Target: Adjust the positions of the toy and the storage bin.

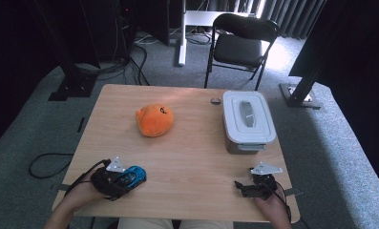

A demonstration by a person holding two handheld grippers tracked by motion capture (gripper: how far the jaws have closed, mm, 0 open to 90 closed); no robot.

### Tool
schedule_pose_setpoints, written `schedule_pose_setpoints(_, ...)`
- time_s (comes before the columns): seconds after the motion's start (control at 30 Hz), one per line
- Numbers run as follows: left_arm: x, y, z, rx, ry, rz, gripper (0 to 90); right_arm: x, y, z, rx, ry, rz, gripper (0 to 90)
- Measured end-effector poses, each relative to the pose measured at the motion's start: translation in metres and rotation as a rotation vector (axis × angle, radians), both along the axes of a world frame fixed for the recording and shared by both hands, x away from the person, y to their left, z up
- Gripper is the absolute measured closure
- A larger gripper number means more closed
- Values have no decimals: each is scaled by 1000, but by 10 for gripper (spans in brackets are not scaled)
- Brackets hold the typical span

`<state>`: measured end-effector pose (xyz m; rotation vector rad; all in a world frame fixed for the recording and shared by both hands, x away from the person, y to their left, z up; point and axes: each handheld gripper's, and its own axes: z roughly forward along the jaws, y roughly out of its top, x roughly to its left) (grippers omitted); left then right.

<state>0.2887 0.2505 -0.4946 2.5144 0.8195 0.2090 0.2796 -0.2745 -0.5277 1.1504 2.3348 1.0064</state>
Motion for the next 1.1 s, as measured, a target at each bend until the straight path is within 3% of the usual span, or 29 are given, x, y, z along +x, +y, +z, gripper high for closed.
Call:
schedule_pose_setpoints(0.23,0,-1,-1,1,-5,-10,286,0,0,0,0,0,0,135)
schedule_pose_setpoints(0.6,3,-6,1,12,8,42,277,0,0,0,0,0,0,135)
schedule_pose_setpoints(0.7,3,-6,4,10,2,61,240,0,0,0,0,0,0,135)
schedule_pose_setpoints(0.8,6,-3,13,-25,6,101,175,0,0,0,0,0,0,135)
schedule_pose_setpoints(0.93,12,0,21,-38,-10,136,160,0,0,0,0,0,0,136)
schedule_pose_setpoints(0.97,14,0,22,-33,-14,150,106,0,0,0,0,0,0,135)
schedule_pose_setpoints(1.1,21,0,25,-61,-18,162,107,0,0,0,0,0,0,136)
